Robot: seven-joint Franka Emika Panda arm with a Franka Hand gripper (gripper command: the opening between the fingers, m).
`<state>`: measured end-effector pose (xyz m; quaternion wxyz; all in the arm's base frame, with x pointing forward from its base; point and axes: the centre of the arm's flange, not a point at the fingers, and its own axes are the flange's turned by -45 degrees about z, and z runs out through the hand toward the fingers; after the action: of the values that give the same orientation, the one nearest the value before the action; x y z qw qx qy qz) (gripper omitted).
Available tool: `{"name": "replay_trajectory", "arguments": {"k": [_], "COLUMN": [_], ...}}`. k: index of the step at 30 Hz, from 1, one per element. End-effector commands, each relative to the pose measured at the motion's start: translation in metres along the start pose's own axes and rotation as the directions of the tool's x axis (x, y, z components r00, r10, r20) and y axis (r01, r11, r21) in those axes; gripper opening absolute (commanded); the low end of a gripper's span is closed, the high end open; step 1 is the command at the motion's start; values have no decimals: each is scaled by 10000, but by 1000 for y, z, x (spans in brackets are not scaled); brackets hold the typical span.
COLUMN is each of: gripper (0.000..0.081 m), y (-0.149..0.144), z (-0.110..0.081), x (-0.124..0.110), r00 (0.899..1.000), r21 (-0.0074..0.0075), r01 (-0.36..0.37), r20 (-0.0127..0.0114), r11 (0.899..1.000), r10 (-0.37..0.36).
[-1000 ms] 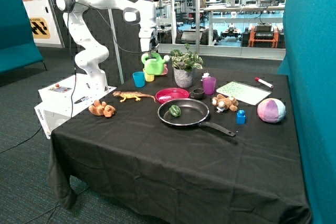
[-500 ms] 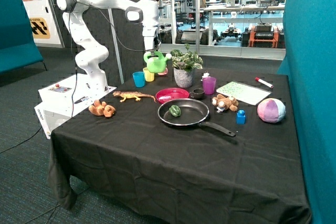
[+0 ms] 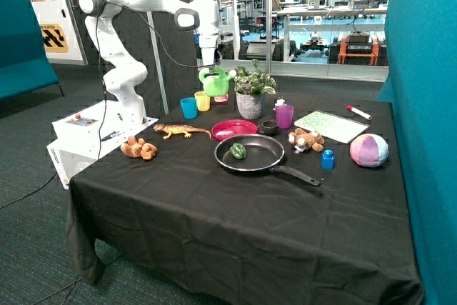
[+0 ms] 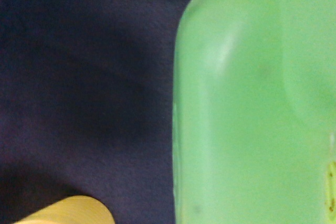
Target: Water the pot plant and put the can on the plate
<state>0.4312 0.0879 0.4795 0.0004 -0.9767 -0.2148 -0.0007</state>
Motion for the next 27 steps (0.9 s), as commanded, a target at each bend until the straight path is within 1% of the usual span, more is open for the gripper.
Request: {"name": "replay_trajectory", "arguments": {"k": [1,8,27], "gripper": [0,0,0], "y": [-17,-13,-3], "z": [1,0,1], "x": [14,16,5], "r00": [9992,9996,10000], "r21": [-4,-4,-5], "r01": [395,281,24], "r20": [15,15,15], "r11": [9992,9996,10000], "r10": [-395,-281,-24]}}
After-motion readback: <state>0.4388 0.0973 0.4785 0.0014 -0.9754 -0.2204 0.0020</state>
